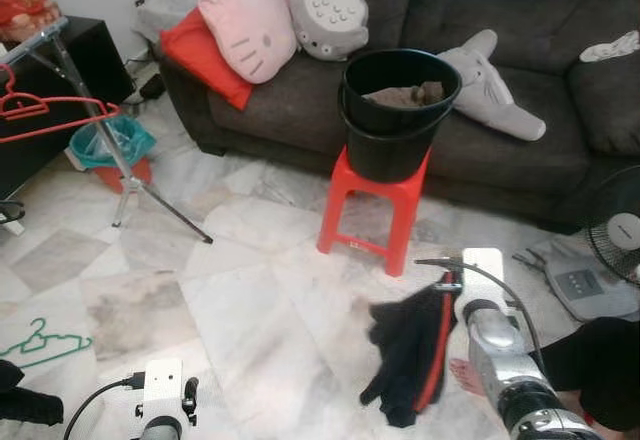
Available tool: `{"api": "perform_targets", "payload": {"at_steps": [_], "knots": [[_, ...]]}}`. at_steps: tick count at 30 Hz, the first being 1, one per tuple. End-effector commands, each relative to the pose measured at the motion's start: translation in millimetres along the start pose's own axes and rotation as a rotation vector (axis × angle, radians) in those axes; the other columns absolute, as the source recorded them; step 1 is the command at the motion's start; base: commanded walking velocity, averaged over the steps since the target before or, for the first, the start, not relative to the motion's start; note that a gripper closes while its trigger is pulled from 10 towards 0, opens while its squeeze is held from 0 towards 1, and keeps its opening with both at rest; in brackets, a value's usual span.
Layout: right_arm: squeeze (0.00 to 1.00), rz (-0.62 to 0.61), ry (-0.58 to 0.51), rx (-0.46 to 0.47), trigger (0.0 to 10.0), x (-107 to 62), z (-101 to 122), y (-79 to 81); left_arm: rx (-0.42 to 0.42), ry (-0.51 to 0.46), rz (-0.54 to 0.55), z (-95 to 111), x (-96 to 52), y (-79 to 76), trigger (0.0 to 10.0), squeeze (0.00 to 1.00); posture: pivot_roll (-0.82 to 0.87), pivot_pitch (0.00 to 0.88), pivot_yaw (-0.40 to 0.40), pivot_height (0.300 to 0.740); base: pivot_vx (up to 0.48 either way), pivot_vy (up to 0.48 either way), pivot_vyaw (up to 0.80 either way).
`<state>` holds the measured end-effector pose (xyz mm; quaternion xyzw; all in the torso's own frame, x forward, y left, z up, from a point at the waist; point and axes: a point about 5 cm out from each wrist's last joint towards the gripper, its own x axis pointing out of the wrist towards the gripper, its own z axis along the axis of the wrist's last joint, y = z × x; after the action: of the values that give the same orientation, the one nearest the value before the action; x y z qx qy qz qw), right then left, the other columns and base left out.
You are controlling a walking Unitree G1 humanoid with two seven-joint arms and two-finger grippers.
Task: Hang hanger
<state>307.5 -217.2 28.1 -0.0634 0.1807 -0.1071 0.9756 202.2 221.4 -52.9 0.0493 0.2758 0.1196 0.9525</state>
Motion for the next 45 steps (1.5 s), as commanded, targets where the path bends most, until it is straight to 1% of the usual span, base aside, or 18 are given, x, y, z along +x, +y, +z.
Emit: {"api": "perform_targets", "payload": {"at_steps": [1,3,4,6,8,9,10,11,12,13,15,18,19,22,24,29,35,45], "knots": [[0.0,-0.008,-0.091,0.045,10.0,2.9,18.3,-0.5,-0.004,-0.008,0.01,-1.1,-1.3,4.2,10.0,0.0,0.0,0.078,0.008,0.74,0.0,0.0,0.0],[0.0,-0.006,-0.201,0.055,10.0,0.7,32.1,0.6,0.0,-0.042,0.003,4.4,-0.2,3.9,10.0,0.0,0.0,0.08,0.011,0.74,0.0,0.0,0.0],[0.0,-0.006,-0.201,0.055,10.0,0.7,32.1,0.6,0.0,-0.042,0.003,4.4,-0.2,3.9,10.0,0.0,0.0,0.08,0.011,0.74,0.0,0.0,0.0],[0.0,-0.014,-0.343,0.082,10.0,-8.1,47.4,1.1,0.007,-0.095,-0.009,12.5,1.0,2.3,10.0,0.0,0.0,0.083,0.014,0.74,0.0,0.0,0.0],[0.0,0.001,-0.473,0.047,10.0,-27.3,55.7,3.4,-0.001,-0.156,-0.008,21.5,1.4,1.4,10.0,0.0,0.0,0.078,0.015,0.74,0.0,0.0,0.0],[0.0,0.028,-0.543,0.011,10.0,-43.6,57.7,7.5,-0.012,-0.193,0.001,27.3,1.6,1.3,10.0,0.0,0.0,0.078,0.015,0.74,0.0,0.0,0.0],[0.0,0.028,-0.543,0.011,10.0,-43.6,57.7,7.5,-0.012,-0.193,0.001,27.3,1.6,1.3,10.0,0.0,0.0,0.078,0.015,0.74,0.0,0.0,0.0],[0.0,0.073,-0.606,-0.056,10.0,-59.7,60.1,12.2,-0.016,-0.223,0.005,32.5,1.8,0.8,10.0,0.0,0.0,0.078,0.019,0.74,0.0,0.0,0.0],[0.0,0.073,-0.606,-0.056,10.0,-59.7,60.1,12.2,-0.016,-0.223,0.005,32.5,1.8,0.8,10.0,0.0,0.0,0.078,0.019,0.74,0.0,0.0,0.0],[0.0,0.093,-0.627,-0.072,10.0,-73.4,59.7,14.3,-0.018,-0.255,0.002,38.4,2.0,-0.2,10.0,0.0,0.0,0.073,0.022,0.74,0.0,0.0,0.0],[0.0,0.098,-0.625,-0.063,10.0,-77.1,59.0,14.7,-0.017,-0.267,0.001,40.4,1.9,-0.5,10.0,0.0,0.0,0.069,0.025,0.74,0.0,0.0,0.0],[0.0,0.093,-0.632,-0.073,10.0,-91.1,58.1,12.2,-0.015,-0.304,0.002,48.8,3.0,1.2,10.0,0.0,0.01,0.056,0.031,0.74,0.0,0.0,0.0],[0.0,0.093,-0.632,-0.073,10.0,-91.1,58.1,12.2,-0.015,-0.304,0.002,48.8,3.0,1.2,10.0,0.0,0.01,0.056,0.031,0.74,0.0,0.0,0.0],[0.0,0.06,-0.621,-0.053,10.0,-99.4,57.7,6.9,-0.018,-0.327,0.01,54.8,4.3,4.8,10.0,0.0,0.0,0.044,0.04,0.74,0.0,0.0,0.0],[0.0,0.027,-0.59,-0.046,10.0,-105.3,55.6,3.4,-0.023,-0.351,0.013,61.2,5.2,7.7,10.0,0.0,-0.01,0.038,0.044,0.74,0.0,0.0,0.0],[0.0,0.018,-0.555,-0.03,10.0,-104.3,55.5,4.7,-0.027,-0.383,-0.001,73.6,8.1,5.3,10.0,0.0,-0.01,0.015,0.042,0.74,0.0,0.0,0.0],[0.0,0.028,-0.539,-0.038,10.0,-105.6,56.5,8.2,-0.029,-0.396,-0.018,78.2,8.6,-0.1,10.0,0.0,-0.01,0.0,0.043,0.74,0.0,0.0,0.7],[0.0,0.033,-0.527,-0.038,10.0,-103.7,59.3,9.8,-0.03,-0.402,-0.023,82.1,8.9,-0.5,10.0,0.0,0.0,0.019,0.039,0.74,0.0,0.0,0.77]]}}
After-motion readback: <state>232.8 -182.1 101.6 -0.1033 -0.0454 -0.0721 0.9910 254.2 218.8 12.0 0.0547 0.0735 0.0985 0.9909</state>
